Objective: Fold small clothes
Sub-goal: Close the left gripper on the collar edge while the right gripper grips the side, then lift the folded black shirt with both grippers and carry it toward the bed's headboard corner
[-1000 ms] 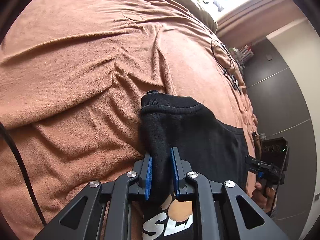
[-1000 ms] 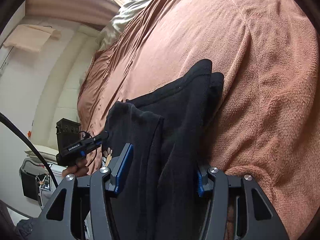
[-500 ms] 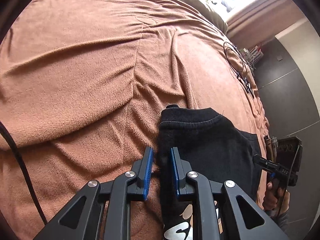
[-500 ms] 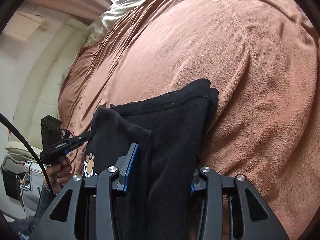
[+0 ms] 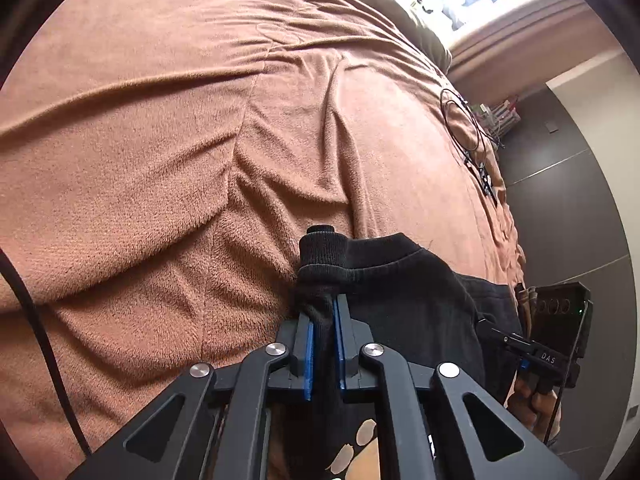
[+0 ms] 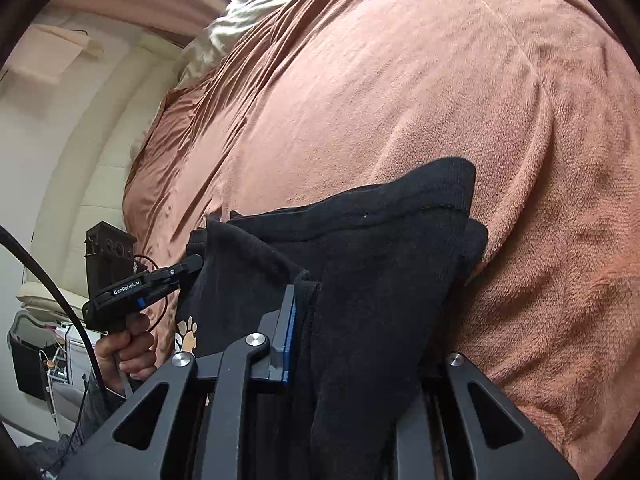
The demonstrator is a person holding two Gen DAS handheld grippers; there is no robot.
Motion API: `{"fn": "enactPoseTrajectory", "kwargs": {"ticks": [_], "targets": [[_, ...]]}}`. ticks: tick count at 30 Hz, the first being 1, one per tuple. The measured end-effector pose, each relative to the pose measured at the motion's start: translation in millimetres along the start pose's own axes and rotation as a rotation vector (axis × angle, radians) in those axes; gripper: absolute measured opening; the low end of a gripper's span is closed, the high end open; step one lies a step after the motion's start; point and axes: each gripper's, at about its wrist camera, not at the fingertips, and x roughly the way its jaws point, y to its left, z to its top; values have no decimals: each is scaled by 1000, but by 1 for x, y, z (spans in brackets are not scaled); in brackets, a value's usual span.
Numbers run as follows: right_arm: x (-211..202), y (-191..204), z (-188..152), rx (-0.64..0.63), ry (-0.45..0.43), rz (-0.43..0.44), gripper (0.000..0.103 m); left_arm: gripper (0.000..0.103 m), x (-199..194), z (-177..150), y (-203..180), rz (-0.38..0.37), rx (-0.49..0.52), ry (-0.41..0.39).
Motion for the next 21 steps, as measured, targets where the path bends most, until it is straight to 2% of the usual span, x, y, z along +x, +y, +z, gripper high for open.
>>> {"fn": "enactPoseTrajectory", "kwargs": {"ticks": [5,10,21], "targets": [[-16,34,-9,-59,-43,-20,12,6,-26,0,-16,-24,32,-50],[-35,63,-25,-113,-79,-43,12,6,-56,-4,-39,-81,75,-100],[-113,112,-78,-207,-207,-42,12,5,-134,-21,-81,-146,117,-227]]}}
